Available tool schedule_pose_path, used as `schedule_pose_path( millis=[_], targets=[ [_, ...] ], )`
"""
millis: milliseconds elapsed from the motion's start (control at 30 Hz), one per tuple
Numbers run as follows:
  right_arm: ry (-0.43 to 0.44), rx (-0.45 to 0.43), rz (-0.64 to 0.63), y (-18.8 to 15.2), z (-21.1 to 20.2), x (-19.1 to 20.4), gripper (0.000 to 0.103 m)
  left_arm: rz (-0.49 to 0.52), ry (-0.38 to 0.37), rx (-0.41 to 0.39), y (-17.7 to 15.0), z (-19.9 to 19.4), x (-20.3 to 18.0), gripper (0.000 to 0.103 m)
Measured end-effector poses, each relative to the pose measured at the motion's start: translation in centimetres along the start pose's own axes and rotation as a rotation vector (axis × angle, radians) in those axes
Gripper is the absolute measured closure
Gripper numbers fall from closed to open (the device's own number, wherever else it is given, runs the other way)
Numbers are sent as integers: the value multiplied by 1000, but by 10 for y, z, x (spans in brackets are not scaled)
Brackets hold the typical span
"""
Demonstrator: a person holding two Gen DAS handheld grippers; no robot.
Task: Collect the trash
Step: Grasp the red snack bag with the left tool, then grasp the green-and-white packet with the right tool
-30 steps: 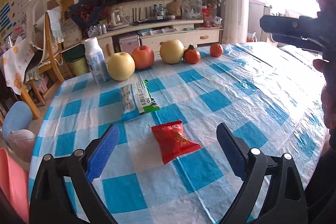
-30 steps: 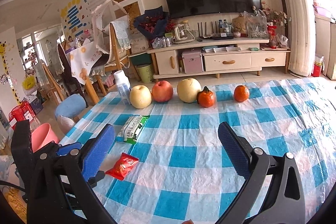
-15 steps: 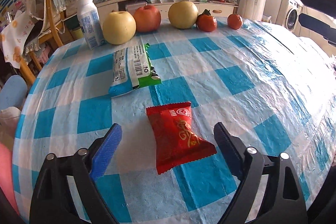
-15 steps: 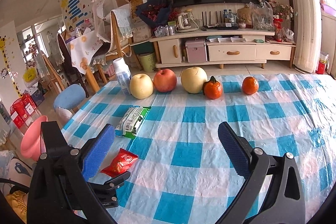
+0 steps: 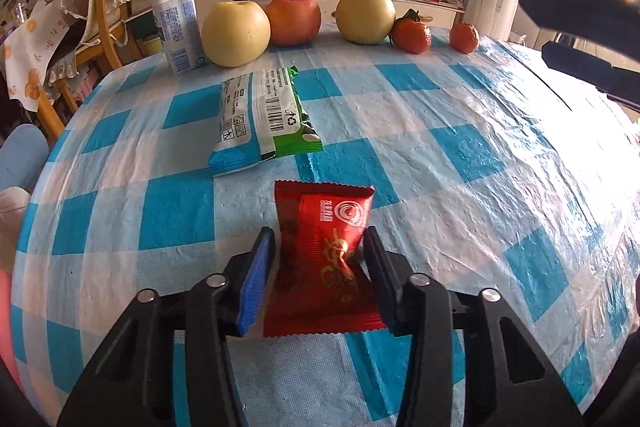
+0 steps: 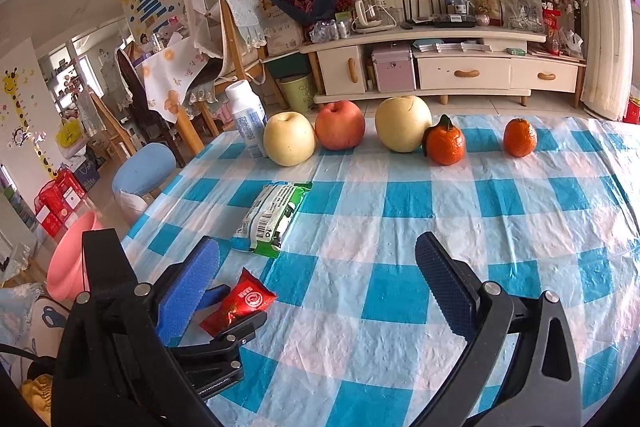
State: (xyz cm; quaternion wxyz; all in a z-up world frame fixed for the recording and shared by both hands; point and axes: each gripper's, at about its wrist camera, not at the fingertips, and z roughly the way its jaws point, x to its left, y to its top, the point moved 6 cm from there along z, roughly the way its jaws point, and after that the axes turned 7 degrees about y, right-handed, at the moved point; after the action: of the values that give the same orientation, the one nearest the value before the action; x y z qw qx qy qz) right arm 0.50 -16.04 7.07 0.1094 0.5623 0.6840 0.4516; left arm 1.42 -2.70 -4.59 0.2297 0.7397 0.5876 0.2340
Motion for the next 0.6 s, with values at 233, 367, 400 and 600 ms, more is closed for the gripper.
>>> schedule_pose_path(
  millis=[233, 367, 400, 600],
  targets=[
    [24, 49, 24, -4, 30, -2, 4, -55, -4, -15, 2, -5, 19, 69],
    [36, 79, 32, -7, 51, -2, 4, -129, -22, -3, 3, -5, 38, 70],
    [39, 86, 33, -8, 57, -2, 4, -158, -27, -2, 3, -4, 45, 70],
    [93, 113, 81, -10, 83, 2, 7, -222, 16, -21, 6, -10, 75, 70]
  ],
)
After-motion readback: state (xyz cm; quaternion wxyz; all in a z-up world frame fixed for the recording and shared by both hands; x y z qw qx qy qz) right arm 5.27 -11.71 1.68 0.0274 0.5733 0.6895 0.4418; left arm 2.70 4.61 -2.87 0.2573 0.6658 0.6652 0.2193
